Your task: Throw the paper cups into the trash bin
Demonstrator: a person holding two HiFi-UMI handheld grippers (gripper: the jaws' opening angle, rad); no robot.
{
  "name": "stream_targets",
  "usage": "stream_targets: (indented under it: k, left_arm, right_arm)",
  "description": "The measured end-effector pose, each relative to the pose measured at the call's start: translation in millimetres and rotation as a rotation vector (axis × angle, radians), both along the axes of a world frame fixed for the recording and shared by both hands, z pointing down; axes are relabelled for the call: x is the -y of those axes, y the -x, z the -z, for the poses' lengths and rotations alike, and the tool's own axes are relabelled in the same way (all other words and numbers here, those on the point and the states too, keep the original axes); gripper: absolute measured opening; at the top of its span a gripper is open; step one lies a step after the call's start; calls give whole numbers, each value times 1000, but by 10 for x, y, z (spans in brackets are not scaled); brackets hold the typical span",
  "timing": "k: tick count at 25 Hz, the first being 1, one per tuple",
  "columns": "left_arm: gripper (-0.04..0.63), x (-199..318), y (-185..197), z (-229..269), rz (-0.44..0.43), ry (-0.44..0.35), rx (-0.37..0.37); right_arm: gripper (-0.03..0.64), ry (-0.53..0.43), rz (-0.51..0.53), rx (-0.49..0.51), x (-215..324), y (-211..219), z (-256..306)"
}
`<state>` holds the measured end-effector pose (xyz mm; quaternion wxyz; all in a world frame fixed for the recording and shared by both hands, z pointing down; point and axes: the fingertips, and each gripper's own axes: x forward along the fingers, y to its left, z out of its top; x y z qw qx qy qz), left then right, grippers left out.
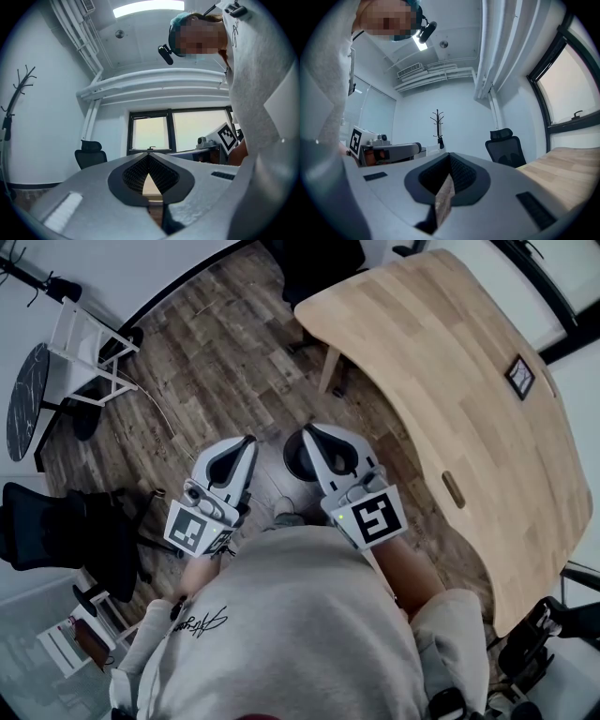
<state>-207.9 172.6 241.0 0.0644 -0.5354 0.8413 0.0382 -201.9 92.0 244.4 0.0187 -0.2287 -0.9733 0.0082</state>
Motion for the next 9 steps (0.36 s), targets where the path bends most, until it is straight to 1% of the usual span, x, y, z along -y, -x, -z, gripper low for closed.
stream_targets:
  k: [9]
  left_arm:
    - [3, 10, 32, 23, -7, 4, 1]
  right_arm:
    - [8, 3, -7, -16, 5, 3, 3]
